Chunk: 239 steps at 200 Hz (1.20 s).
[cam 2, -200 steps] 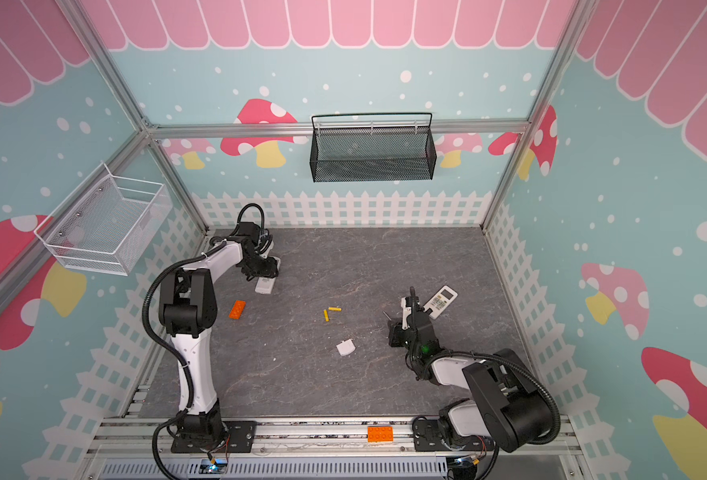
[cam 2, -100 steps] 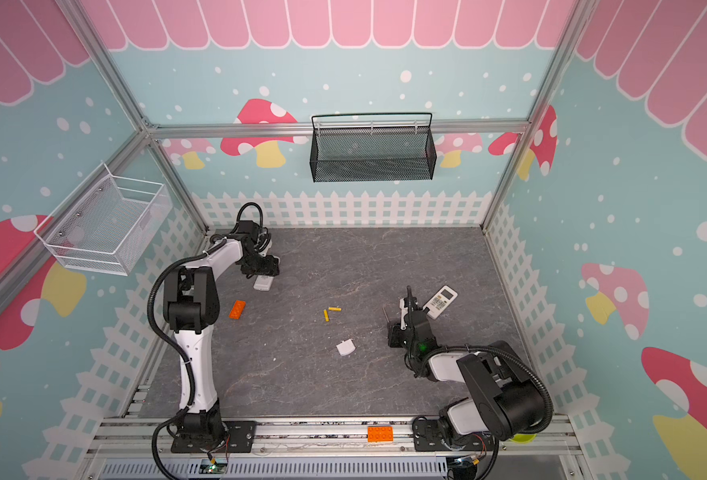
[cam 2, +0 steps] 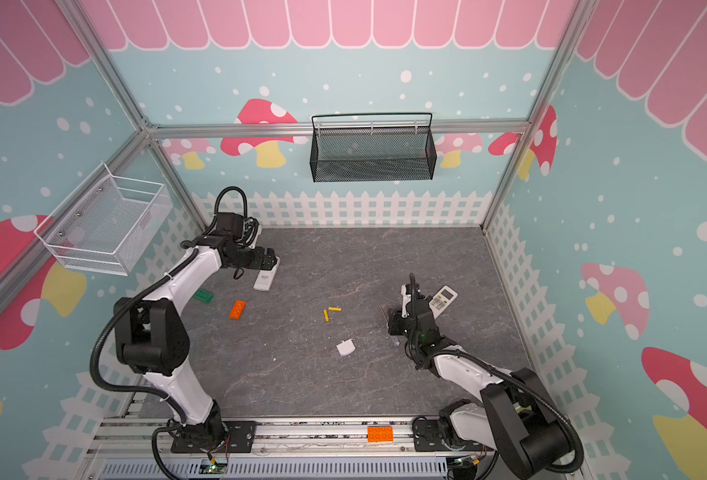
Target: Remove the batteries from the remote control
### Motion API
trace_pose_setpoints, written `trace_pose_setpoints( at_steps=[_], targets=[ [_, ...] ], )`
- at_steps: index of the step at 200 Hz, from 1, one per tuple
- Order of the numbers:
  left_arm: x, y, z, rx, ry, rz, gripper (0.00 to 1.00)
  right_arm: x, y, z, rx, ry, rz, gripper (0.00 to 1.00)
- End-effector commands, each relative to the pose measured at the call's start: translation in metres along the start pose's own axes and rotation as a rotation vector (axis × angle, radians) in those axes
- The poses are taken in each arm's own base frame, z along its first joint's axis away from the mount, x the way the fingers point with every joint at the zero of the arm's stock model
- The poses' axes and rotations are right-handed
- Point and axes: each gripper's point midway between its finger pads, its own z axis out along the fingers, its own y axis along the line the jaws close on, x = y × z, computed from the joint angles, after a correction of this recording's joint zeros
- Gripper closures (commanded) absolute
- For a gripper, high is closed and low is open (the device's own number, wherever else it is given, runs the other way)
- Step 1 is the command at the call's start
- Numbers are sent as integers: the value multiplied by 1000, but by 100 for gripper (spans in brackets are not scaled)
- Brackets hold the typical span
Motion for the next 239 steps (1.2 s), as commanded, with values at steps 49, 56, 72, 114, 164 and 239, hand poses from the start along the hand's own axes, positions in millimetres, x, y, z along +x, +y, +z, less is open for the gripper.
trace_pose_setpoints(
  at_steps=[49, 56, 72, 114, 164, 239],
  targets=[
    [33, -72, -21, 203, -148, 63, 1, -20, -67, -19, 398, 128, 53, 24],
    [33, -72, -21, 207, -155, 57, 1, -20, -70, -17, 409, 138, 62, 22],
    [33, -75, -20, 224, -168, 42, 1, -20, -79, -15, 442, 150, 90, 19],
    [33, -78, -23, 255, -175, 26, 1, -22, -105, -14, 569, 172, 153, 12],
    [34, -70, -19, 265, -174, -29, 1, -30, -129, -13, 631, 202, 203, 1],
    [32, -58, -18, 229, -179, -80, 1, -12, -164, -12, 700, 256, 368, 1]
  ],
)
